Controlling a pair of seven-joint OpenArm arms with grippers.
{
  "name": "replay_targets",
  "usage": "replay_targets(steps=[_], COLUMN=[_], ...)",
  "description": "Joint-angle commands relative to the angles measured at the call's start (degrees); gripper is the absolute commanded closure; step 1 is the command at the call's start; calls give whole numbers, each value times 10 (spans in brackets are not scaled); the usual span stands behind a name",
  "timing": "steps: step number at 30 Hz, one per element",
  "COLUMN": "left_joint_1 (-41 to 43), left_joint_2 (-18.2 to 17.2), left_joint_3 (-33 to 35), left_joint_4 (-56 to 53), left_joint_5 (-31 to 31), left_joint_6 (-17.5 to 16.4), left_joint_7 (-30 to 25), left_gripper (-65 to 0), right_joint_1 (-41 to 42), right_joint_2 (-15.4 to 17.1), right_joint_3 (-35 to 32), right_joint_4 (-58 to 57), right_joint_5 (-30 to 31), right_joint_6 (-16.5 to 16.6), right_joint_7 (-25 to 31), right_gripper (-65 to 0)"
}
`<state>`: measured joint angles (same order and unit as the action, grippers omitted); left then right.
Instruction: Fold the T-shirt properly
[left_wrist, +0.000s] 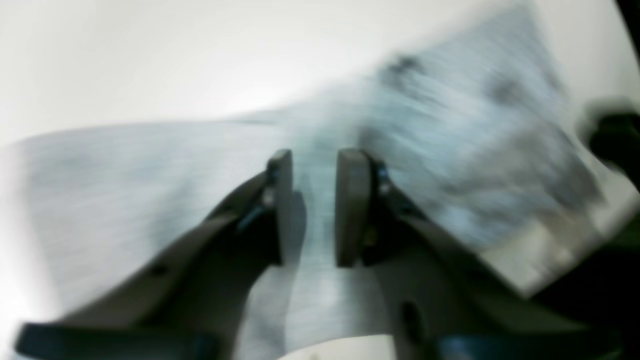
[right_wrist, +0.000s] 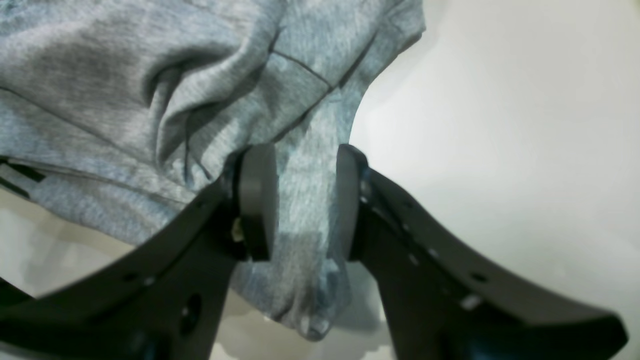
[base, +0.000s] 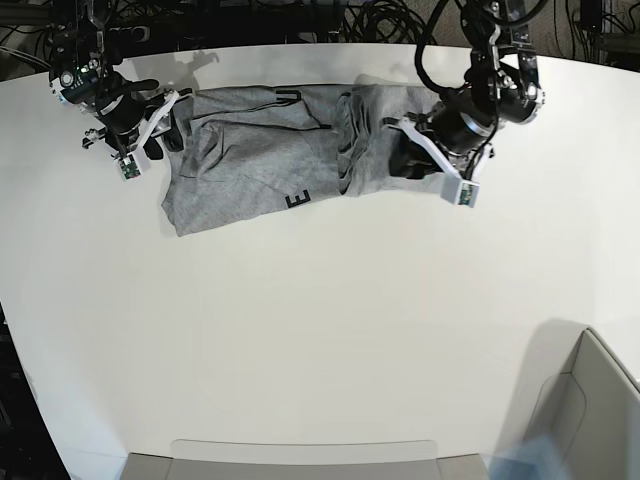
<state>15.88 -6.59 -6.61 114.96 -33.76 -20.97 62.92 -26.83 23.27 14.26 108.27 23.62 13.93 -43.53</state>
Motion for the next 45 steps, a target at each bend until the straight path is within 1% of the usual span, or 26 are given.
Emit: replay_targets(steps=[1,3,10,15,20,21,22,25,29,31,32,34,36,38,43,45], left_joint_1=[5,19,26,14,0,-1,-3,-11,-11,-9,-9,-9,-8,-8,-8,-8], left_joint_2=[-1,-2,-2,-2,-2,-2,-2,-2,-2,-2,-4,-13,-14,-14,-14,-14], left_joint_3=[-10,-18,45,110,154,162,170,175,170,170,170,174,174,174,172,170], left_joint_4=[15,10,-32,-62,-82,-85,-87,-91,-91,-91,-91,-91,-91,-91,-91,-91], left_joint_5=[-12,-10,-8,-7,-8,-8,-8,-8,-8,-8,-8,-8,-8,-8,-8,-8], left_joint_6=[-3,-3,-1,-1,-2,-3,-3,-3,-3,-3,-3,-3,-3,-3,-3,-3], left_joint_7=[-6,-5,-4,-8,-5,-5,-5,-5,-5,-5,-5,-5,-5,-5,-5,-5], left_gripper=[-54,0,0,0,0,0,0,0,0,0,0,0,0,0,0,0], right_joint_1=[3,3,37,48,52,55,58,57,52,52,53,57,59,61,58,60], right_joint_2=[7,4,-33,-34,-35,-35,-35,-30,-32,-31,-31,-32,-33,-34,-35,-41], right_joint_3=[11,27,71,76,76,76,76,81,104,107,107,108,108,108,121,123], right_joint_4=[15,20,33,32,25,22,17,-4,-42,-74,-90,-125,-157,-181,-216,-237], right_joint_5=[3,5,5,5,10,21,46,144,270,316,330,344,347,347,348,349], right_joint_6=[1,1,2,2,2,2,3,3,4,4,11,43,64,69,70,70], right_joint_7=[14,14,14,13,14,14,14,14,9,9,11,12,13,13,13,13], right_gripper=[-209,-209,-209,-209,-209,-209,-210,-214,-263,-280,-279,-279,-279,-279,-279,-279])
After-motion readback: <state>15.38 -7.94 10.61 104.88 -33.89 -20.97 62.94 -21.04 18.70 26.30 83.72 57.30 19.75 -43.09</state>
